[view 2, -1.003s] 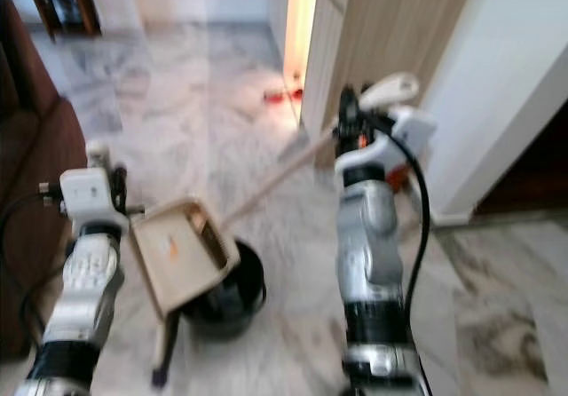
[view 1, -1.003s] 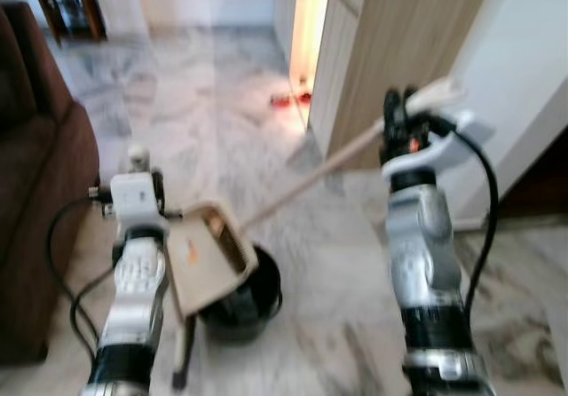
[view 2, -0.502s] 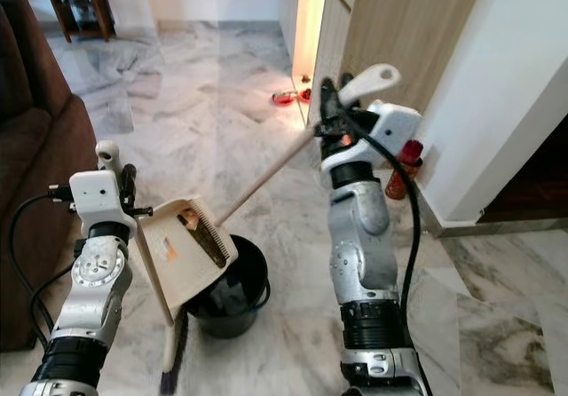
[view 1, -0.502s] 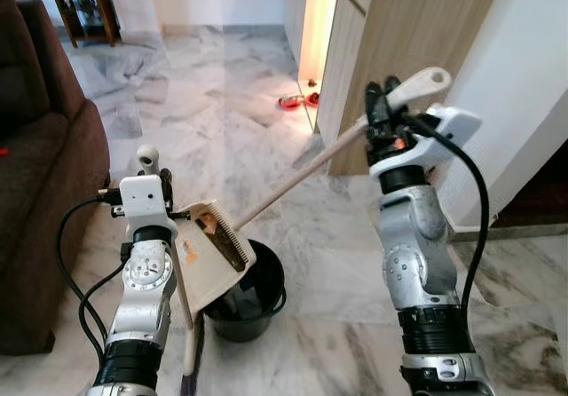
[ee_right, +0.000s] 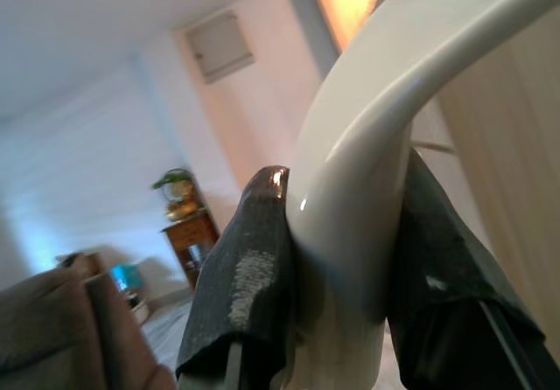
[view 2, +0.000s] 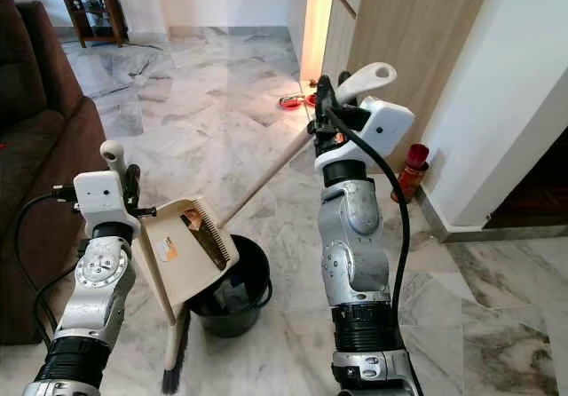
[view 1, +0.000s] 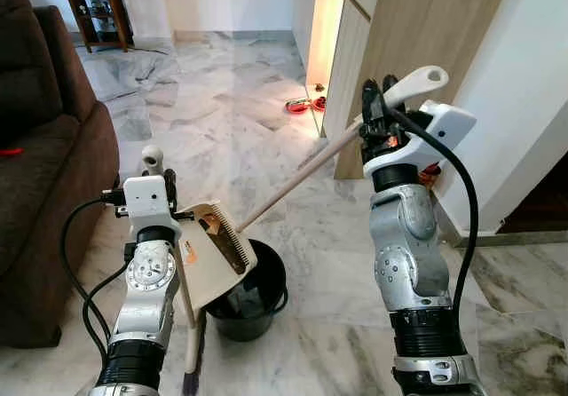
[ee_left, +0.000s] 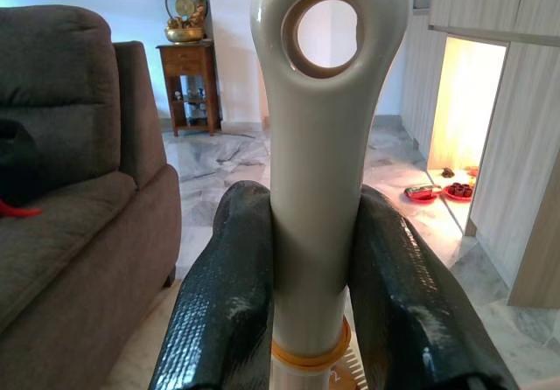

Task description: Sweep floor

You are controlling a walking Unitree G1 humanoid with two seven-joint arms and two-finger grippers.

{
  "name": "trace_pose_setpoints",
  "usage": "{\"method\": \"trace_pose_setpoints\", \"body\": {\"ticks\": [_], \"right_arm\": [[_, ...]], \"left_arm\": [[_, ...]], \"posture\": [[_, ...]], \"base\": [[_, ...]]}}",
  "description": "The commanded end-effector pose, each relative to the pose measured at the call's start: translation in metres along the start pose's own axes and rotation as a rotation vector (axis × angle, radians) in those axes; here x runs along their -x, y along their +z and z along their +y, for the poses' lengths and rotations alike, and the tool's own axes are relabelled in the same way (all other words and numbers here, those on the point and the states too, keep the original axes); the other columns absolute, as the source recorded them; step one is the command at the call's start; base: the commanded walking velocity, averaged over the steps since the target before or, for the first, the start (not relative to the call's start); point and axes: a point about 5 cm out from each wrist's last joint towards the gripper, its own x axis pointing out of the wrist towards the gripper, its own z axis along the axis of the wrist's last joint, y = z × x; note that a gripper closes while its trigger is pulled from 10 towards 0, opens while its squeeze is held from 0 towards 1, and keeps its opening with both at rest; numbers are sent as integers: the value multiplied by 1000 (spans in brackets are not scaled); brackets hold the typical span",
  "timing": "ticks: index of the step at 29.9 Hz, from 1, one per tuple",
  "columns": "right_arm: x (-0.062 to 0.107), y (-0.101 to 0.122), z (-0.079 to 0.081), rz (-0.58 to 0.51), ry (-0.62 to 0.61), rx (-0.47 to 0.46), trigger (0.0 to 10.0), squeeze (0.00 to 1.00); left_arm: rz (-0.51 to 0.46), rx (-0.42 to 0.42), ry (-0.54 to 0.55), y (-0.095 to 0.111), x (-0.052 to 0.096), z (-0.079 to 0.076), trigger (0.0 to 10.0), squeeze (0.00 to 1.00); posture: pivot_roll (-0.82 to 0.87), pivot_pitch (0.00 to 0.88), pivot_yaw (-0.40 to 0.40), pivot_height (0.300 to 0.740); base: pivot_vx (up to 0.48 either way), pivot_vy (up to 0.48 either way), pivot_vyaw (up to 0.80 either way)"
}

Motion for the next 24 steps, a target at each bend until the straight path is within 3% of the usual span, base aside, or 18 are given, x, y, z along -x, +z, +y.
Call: {"method": "trace_pose_setpoints", "body": {"ticks": [1,14,19,22,24], "right_arm": [[-7,13,5,-62,-5,-39,10000,0],[-8,32,18,-192,-11,114,10000,0],[-9,37,16,-222,-63,122,10000,0],[-8,40,21,-243,-30,137,10000,0],[-7,41,32,-264,50,166,10000,0]], "left_arm": [[-54,10,-15,10,-2,-4,10000,0],[-56,12,-20,10,-2,-4,10000,0],[-59,13,-18,11,-2,-4,10000,0],[-60,13,-18,11,-2,-4,10000,0],[-59,13,-20,11,-2,-4,10000,0]], "posture": [[-2,0,-32,740],[-1,0,-33,740],[-1,0,-34,740],[-2,0,-34,740],[-3,0,-34,740]], "base": [[0,0,0],[0,0,0],[0,0,0],[0,0,0],[0,0,0]]}}
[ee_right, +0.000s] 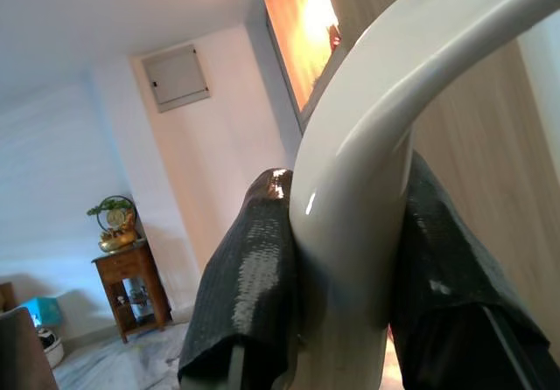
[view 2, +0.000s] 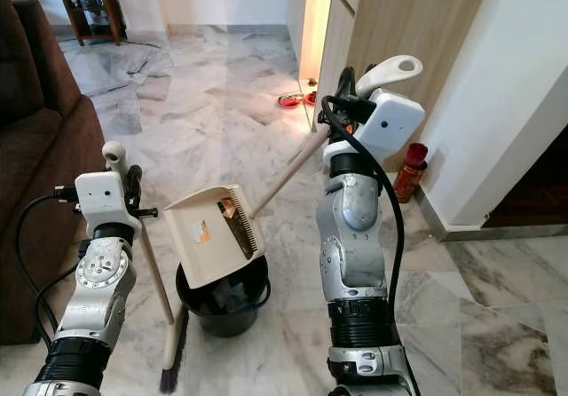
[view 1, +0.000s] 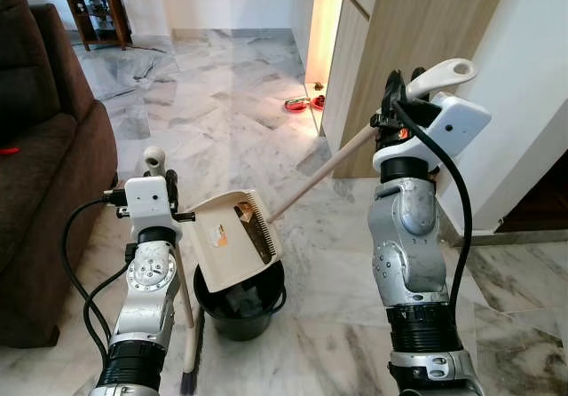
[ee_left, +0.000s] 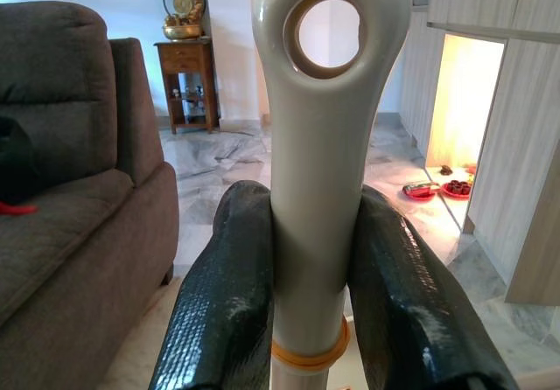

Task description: Sweep floor

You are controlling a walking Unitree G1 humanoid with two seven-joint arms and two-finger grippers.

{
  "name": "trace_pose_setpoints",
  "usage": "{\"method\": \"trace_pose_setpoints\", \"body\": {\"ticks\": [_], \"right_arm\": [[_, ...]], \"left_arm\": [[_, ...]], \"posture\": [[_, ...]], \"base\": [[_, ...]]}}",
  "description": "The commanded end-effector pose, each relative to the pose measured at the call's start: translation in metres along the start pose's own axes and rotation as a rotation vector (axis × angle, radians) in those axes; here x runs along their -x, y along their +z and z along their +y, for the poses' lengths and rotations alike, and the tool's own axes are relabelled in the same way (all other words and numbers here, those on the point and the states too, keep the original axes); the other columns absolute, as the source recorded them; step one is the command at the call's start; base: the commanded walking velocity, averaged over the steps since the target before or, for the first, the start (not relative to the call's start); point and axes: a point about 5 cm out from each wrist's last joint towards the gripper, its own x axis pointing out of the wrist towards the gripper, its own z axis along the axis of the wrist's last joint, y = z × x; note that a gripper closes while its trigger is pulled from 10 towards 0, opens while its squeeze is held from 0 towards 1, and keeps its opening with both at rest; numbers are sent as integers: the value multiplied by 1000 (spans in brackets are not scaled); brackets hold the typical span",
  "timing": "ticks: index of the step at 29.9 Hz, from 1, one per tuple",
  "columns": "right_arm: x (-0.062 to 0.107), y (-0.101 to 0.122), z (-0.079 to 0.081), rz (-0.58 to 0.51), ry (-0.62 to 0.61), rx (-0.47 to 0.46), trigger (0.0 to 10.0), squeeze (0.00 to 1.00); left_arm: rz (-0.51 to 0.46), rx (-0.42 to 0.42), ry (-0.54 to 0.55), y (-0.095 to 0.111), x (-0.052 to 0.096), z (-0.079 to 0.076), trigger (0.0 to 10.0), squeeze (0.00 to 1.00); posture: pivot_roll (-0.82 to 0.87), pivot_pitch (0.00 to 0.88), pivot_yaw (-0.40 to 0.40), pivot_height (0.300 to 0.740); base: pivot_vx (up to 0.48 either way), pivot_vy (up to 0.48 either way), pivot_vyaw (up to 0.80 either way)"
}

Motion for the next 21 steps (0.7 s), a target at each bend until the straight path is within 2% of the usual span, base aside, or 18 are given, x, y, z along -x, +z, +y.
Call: {"method": "trace_pose_setpoints", "body": {"ticks": [1,7,10,15,21], "right_arm": [[-5,31,19,-162,92,-11,10000,0],[5,37,52,-228,309,59,10000,0],[10,40,64,-237,360,35,10000,0],[12,44,69,-259,388,32,10000,0],[21,48,83,-293,514,82,10000,0]], "left_arm": [[-61,13,-19,11,-2,-5,10000,0],[-61,13,-24,11,-3,-5,10000,0],[-61,13,-26,11,-3,-5,10000,0],[-61,14,-26,11,-3,-5,10000,0],[-60,16,-27,11,-3,-6,10000,0]], "posture": [[-3,0,-34,740],[-3,0,-31,740],[-3,0,-31,740],[-3,0,-32,740],[-3,0,-32,740]], "base": [[0,0,0],[0,0,0],[0,0,0],[0,0,0],[0,0,0]]}}
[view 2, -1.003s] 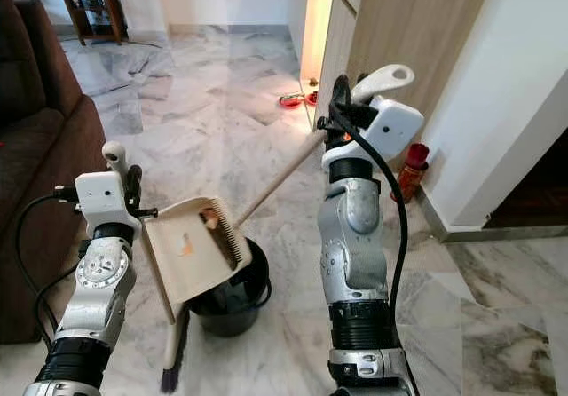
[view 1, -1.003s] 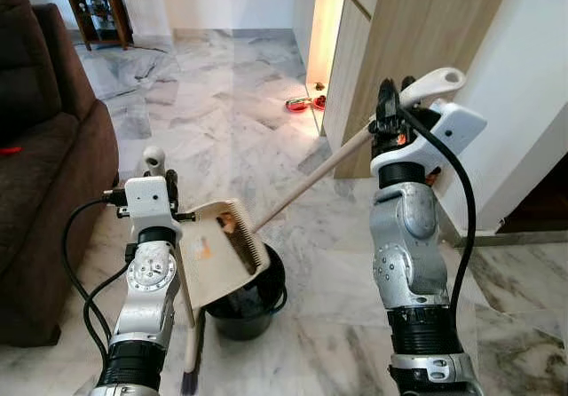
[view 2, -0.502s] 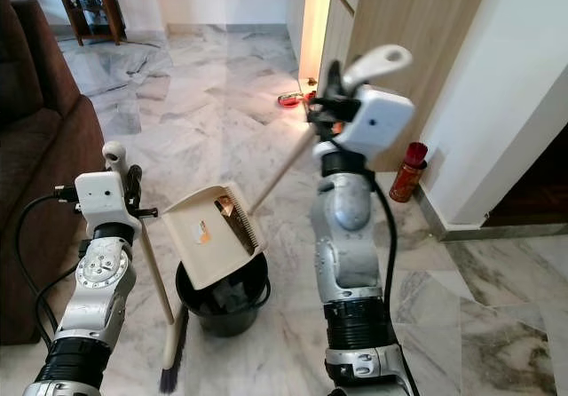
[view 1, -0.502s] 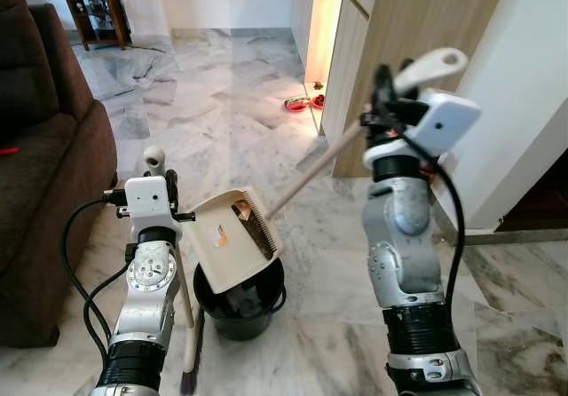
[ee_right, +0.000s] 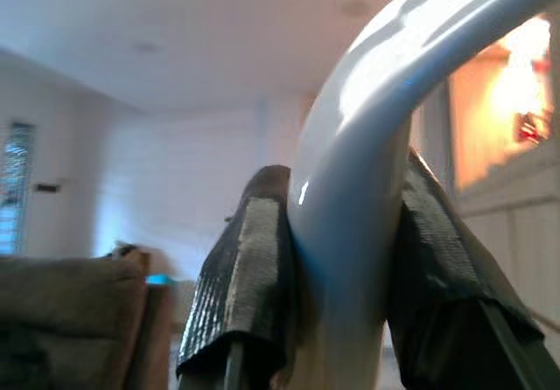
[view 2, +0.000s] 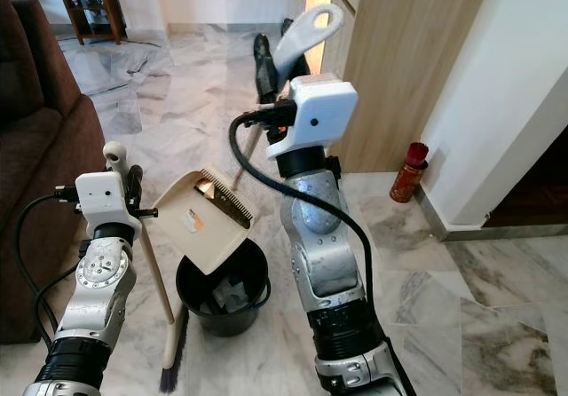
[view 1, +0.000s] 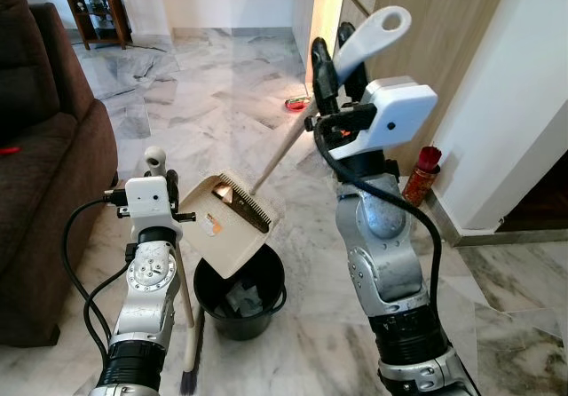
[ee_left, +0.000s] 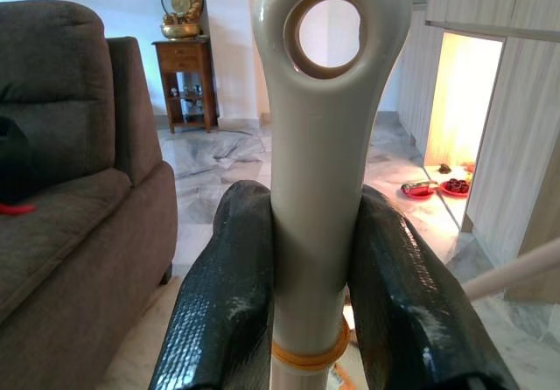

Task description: Sweep floor

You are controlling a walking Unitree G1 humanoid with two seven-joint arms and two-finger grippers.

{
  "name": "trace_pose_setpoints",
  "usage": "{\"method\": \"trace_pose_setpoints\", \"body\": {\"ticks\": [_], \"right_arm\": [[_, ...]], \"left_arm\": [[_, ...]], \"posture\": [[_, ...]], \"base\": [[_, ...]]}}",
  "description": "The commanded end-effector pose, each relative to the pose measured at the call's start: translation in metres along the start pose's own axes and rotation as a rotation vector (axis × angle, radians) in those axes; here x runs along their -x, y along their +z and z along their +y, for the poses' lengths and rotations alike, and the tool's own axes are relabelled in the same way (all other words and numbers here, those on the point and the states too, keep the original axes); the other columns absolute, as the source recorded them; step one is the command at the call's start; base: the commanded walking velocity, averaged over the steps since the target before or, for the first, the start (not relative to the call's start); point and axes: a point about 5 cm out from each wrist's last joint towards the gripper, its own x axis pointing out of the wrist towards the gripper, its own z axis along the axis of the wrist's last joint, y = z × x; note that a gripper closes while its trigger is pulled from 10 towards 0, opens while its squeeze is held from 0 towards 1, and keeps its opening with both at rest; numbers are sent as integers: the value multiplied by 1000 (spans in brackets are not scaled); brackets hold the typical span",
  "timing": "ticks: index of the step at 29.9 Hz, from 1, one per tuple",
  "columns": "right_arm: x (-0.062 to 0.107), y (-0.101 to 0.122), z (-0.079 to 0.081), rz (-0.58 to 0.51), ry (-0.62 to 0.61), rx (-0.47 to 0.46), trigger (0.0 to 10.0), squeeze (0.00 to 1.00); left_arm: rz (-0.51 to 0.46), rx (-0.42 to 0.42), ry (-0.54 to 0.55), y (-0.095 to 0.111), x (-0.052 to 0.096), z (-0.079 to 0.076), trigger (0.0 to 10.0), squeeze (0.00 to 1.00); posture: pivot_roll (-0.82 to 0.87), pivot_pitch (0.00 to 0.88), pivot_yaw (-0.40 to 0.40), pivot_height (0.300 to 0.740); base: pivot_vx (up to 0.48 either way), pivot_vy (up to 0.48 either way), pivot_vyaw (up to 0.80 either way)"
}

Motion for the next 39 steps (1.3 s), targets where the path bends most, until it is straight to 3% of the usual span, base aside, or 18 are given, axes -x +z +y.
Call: {"method": "trace_pose_setpoints", "body": {"ticks": [1,12,28,34,37,38,39], "right_arm": [[-4,26,12,-137,80,38,10000,0],[-1,25,21,-132,157,96,10000,0],[0,23,15,-141,125,253,10000,0],[1,16,-25,-79,-51,399,10000,0],[7,6,-72,14,-212,462,10000,0],[7,6,-72,14,-212,462,10000,0],[10,4,-84,37,-265,466,10000,0]], "left_arm": [[-60,17,-23,11,-3,-6,10000,0],[-60,18,-26,11,-3,-7,10000,0],[-56,19,-28,10,-2,-8,10000,0],[-53,23,-33,9,-2,-8,10000,0],[-50,29,-46,9,-2,-9,10000,0],[-50,29,-46,9,-2,-9,10000,0],[-50,29,-47,9,-2,-9,10000,0]], "posture": [[-3,0,-32,740],[-9,0,-34,740],[-10,0,-36,740],[-10,0,-35,740],[-13,0,-33,740],[-13,0,-33,740],[-13,0,-33,740]], "base": [[0,0,0],[0,0,0],[0,0,0],[0,0,0],[0,0,0],[0,0,0],[0,0,0]]}}
